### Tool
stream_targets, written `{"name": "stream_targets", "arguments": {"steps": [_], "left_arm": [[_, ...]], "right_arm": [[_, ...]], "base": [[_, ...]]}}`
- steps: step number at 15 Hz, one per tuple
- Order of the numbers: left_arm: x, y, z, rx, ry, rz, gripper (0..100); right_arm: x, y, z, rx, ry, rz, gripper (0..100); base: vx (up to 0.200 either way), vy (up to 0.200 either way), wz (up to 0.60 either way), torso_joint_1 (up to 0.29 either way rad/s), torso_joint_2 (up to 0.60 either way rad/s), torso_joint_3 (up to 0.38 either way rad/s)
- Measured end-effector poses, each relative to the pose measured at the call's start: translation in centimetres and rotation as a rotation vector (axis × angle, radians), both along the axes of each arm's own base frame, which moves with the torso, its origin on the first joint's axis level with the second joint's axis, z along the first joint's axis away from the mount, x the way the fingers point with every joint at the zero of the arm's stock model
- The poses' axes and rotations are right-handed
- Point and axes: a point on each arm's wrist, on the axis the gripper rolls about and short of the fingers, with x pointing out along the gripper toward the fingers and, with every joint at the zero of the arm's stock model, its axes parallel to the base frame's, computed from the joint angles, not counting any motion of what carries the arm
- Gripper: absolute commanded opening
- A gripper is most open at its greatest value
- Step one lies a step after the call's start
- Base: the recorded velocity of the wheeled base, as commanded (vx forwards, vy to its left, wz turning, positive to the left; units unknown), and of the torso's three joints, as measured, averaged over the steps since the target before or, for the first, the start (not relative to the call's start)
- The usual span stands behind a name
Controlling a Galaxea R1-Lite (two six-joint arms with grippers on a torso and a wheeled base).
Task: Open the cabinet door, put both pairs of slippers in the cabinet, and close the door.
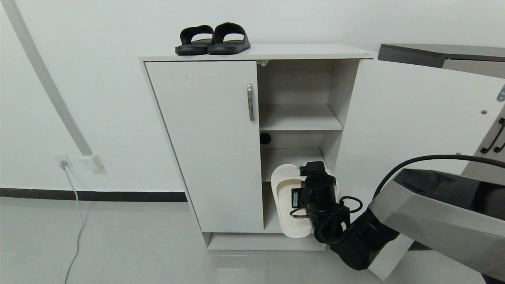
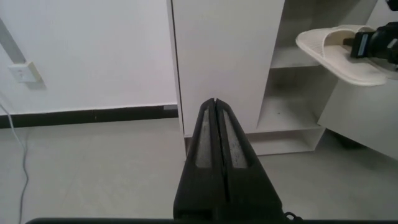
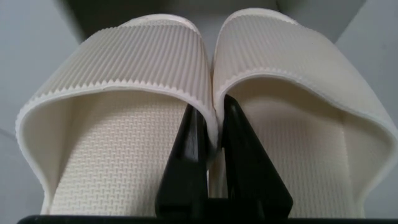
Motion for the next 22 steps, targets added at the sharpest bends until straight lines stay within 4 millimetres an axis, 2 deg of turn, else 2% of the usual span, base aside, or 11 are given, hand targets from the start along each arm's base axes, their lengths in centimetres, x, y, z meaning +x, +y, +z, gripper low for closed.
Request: {"name": "stream_targets", "arguments": {"steps": [4,11,18,22], "left_arm": [[0.0,0.0,0.0,-0.001,0.000,0.001,0],[0.0,0.0,0.0,0.000,0.001,0.000,0],[0.0,0.0,0.0,-0.009,0.001,0.002,0],[0.0,0.0,0.0,-0.013,0.001,0.009,0]], "right_arm": [[1.2,-0.1,-1.4,-0.008,0.011,-0.015,0],[1.6,-0.2,-2.3,-0.020,0.021,-0.026,0],[1.9,-0.3,-2.4,-0.014,0.011,-0.036,0],[2.3,-0.3,-1.1,-0.002,-0.163,-0.050,0]], "base": [[0.000,0.000,0.00,0.000,0.00,0.000],[0.000,0.000,0.00,0.001,0.00,-0.084],[0.000,0.000,0.00,0.003,0.00,-0.184],[0.000,0.000,0.00,0.003,0.00,-0.016]]}}
